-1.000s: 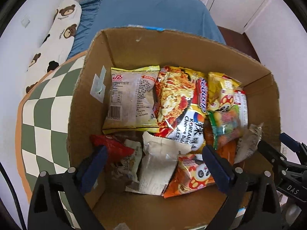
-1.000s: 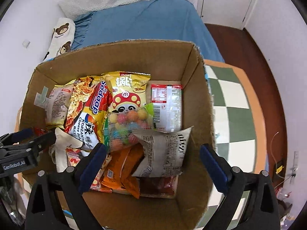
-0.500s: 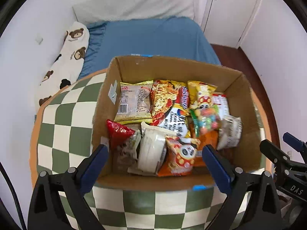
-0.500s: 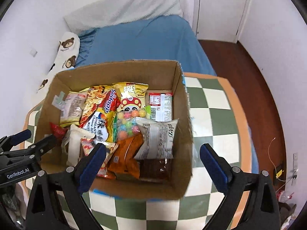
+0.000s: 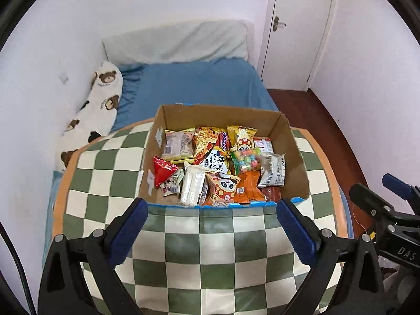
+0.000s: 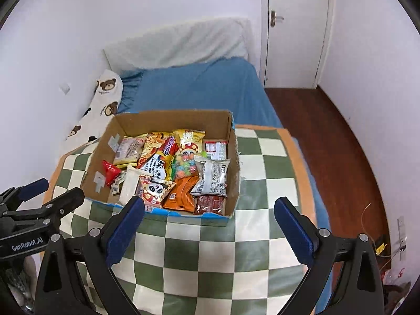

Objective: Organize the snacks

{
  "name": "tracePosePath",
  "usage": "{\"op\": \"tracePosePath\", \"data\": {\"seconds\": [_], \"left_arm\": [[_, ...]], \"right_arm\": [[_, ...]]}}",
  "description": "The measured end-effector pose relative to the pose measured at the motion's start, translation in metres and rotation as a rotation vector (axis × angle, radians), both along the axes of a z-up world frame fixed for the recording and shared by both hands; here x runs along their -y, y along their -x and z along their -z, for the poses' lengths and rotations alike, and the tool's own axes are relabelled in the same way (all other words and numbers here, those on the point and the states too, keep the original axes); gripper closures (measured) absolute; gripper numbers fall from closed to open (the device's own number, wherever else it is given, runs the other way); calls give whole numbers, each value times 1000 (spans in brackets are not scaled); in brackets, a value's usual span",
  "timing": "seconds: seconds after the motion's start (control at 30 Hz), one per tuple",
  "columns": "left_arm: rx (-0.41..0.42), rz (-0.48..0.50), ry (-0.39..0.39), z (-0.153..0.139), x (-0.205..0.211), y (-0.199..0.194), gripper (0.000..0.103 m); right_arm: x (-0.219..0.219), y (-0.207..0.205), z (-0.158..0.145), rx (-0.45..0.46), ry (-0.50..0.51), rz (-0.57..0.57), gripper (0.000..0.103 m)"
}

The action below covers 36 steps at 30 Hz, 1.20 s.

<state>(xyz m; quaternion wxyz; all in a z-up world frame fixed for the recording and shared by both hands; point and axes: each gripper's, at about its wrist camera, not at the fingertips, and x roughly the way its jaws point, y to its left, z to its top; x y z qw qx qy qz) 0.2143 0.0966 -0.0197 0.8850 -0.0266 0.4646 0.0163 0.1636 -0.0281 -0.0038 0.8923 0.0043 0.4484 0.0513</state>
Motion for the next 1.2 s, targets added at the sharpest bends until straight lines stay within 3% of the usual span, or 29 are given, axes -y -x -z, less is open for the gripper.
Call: {"op": "tracePosePath", "data": {"seconds": [0.57, 0.97, 1.2], "left_arm": [[124, -61, -66, -52, 1, 88, 3], [153, -61, -21, -58, -6, 103, 1], [180, -85, -52, -48, -8, 88, 0]], "right_arm": [[-17, 104, -64, 130, 25, -53, 0], [-16, 125, -73, 160, 29, -44, 0], [-14, 113, -65, 193, 50, 0, 0]]}}
